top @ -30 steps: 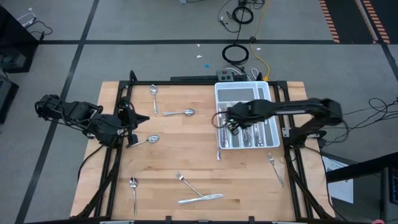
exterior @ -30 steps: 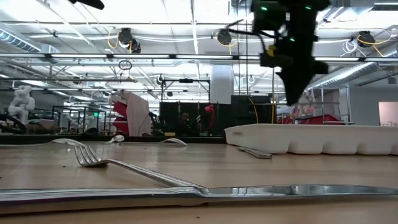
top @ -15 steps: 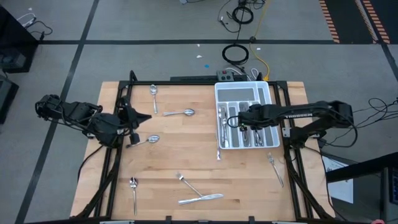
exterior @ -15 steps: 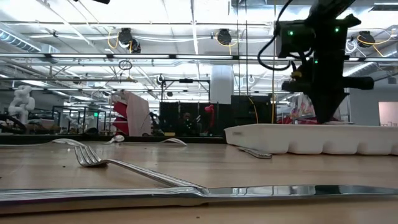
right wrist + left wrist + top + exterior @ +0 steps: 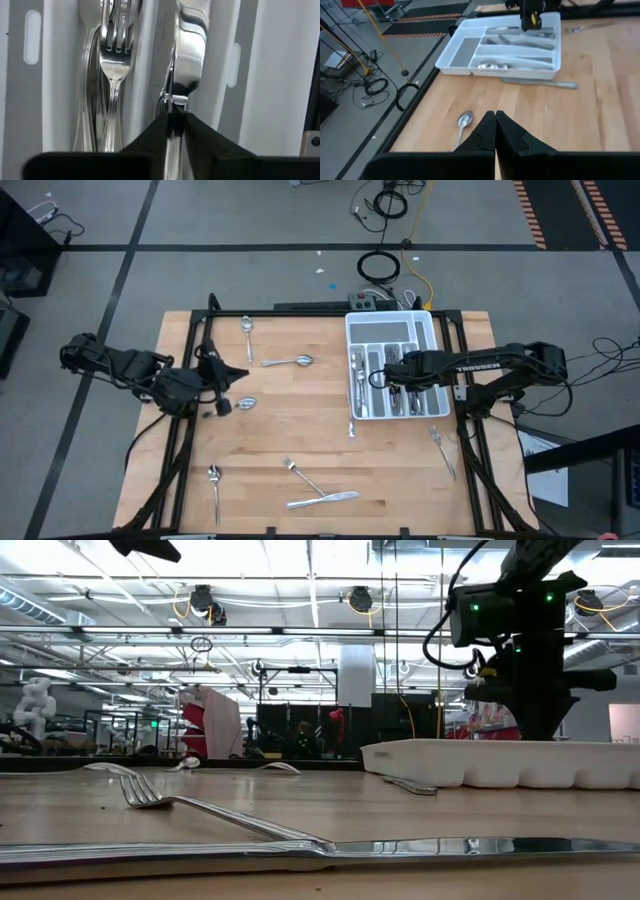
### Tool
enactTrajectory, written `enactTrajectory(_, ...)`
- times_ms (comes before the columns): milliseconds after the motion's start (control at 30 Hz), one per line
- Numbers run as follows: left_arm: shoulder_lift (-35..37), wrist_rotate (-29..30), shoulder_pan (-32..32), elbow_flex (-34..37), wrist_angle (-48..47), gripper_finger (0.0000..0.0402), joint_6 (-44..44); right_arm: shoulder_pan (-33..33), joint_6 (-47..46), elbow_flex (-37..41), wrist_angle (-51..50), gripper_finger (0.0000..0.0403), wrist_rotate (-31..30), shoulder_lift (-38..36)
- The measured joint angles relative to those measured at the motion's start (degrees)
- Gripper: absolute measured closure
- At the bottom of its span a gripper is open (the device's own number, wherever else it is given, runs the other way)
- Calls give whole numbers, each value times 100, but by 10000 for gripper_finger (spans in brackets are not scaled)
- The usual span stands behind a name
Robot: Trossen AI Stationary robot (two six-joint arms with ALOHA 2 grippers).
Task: Sort silverware
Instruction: Put the silver knife into the white silverware tray, then put the silver spoon into the white silverware tray
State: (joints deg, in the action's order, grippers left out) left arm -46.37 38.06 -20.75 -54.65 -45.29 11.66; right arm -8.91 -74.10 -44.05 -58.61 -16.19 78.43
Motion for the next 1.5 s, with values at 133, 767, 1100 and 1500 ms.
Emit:
enactTrajectory(133,-15,269,84,189,-21,401,196,0,175,-2,56,294,0,0)
enactTrajectory(767,-2140,-2083,3324,411,2033,331,-1508,0,624,-4,168,207,0,0)
enactTrajectory(1100,-4014,-3790,4902,101,2240,331,-2642,0,1142,-11,373,206,0,0)
enactTrajectory(1500,-5443,-4783,5176,-915,2075,330,-3053,0,1569,-11,662,206,-20,0)
